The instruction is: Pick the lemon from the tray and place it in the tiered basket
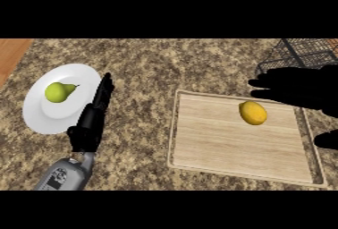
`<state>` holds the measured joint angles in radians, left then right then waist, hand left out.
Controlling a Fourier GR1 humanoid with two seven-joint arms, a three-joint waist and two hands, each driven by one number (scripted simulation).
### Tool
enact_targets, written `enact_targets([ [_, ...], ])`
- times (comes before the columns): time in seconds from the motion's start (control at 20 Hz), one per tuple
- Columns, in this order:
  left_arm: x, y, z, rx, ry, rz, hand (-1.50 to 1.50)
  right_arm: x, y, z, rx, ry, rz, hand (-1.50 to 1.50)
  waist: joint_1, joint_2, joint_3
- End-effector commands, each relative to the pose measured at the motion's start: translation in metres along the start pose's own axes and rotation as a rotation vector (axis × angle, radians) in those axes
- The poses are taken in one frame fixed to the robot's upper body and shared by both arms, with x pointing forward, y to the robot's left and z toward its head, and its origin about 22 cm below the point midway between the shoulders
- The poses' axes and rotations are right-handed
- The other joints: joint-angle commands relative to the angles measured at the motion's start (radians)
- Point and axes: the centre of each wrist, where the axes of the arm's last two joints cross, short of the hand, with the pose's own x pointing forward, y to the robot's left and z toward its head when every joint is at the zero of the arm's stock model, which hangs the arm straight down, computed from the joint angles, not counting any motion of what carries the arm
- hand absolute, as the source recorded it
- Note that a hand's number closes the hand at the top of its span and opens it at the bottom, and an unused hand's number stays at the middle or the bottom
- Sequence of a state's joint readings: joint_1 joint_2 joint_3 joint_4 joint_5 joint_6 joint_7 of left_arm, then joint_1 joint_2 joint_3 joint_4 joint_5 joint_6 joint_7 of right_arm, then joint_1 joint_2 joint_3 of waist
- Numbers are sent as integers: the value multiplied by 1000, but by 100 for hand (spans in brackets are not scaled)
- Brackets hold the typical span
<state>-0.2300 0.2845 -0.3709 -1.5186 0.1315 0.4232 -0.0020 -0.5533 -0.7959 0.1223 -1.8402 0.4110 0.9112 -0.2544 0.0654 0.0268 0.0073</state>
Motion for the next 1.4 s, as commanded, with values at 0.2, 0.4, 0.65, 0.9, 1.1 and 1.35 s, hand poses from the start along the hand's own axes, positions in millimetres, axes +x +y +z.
enact_targets([
  [0.2, 2, -2, -4, 4, 15, -1, 0, -60, 60, -18, 145, -92, 7, -150, -5, -4, -4],
  [0.4, -2, 12, 2, 29, 8, -15, 0, -98, 66, -9, 105, -139, 16, -150, -14, -13, -5],
  [0.65, -8, -4, -1, 51, 30, -11, 0, -114, 81, -28, 139, -207, 11, -150, -37, -18, -7],
  [0.9, -11, -16, 1, 23, 26, -13, 0, -128, 69, -51, 138, -220, 13, -150, -39, -19, -7],
  [1.1, -13, 2, 8, 44, 28, -15, 0, -130, 89, -66, 150, -213, -4, -150, -47, -23, -7],
  [1.35, 7, 4, -3, 57, 23, -7, 0, -137, 81, -76, 188, -216, 2, -150, -43, -22, -7],
])
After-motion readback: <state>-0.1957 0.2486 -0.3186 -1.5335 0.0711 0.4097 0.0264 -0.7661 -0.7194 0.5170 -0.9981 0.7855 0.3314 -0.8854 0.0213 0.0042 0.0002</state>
